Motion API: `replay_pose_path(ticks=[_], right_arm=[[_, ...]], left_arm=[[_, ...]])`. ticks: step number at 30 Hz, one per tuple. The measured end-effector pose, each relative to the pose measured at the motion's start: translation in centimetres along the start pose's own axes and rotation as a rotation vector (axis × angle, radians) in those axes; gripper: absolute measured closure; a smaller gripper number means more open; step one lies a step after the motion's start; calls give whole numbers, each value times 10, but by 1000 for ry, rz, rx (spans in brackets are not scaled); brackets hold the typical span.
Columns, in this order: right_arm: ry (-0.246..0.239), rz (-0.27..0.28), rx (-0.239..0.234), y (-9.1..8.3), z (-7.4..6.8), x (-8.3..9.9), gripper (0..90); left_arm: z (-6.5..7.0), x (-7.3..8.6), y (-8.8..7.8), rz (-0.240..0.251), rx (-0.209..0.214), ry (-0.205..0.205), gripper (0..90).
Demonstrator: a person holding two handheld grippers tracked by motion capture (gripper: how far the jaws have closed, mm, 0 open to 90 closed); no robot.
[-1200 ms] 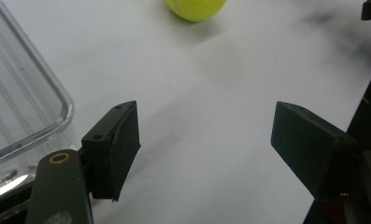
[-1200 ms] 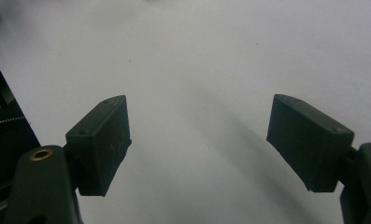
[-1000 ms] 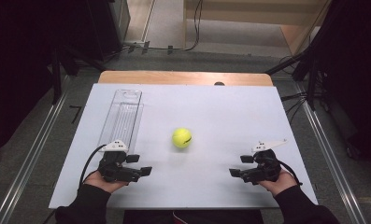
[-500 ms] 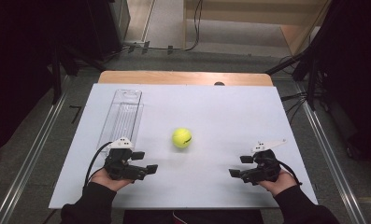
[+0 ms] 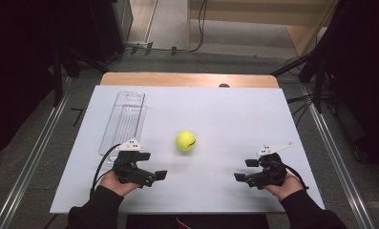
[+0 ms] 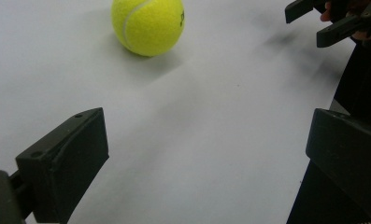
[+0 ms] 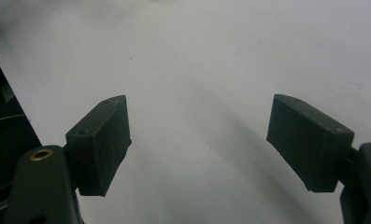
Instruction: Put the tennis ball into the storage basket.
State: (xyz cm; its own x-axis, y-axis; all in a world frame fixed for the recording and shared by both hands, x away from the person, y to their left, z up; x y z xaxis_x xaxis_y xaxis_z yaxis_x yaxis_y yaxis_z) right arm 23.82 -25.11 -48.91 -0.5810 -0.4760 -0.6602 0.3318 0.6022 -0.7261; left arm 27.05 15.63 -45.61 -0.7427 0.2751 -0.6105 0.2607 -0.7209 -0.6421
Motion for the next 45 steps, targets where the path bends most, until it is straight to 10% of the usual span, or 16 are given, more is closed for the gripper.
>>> replay_pose_path(ticks=[45], right_arm=[[-4,2,5,0,0,0,194]], left_arm=[[-3,-34,26,7,-115,20,8]])
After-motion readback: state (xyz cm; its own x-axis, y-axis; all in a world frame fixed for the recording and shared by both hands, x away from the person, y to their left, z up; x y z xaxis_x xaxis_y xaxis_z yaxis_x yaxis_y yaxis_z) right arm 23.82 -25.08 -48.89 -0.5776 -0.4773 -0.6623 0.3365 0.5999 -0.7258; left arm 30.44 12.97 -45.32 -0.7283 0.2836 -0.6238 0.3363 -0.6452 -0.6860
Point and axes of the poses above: each handheld gripper's, and its own axes: y roughly forward along the jaws, x roughly out of its underside, z roughly to its right, the point moved 1 cm from there along y, roughly forward along the jaws, and after that the axes turned 11 degrees about -y, right-handed, at the moved point
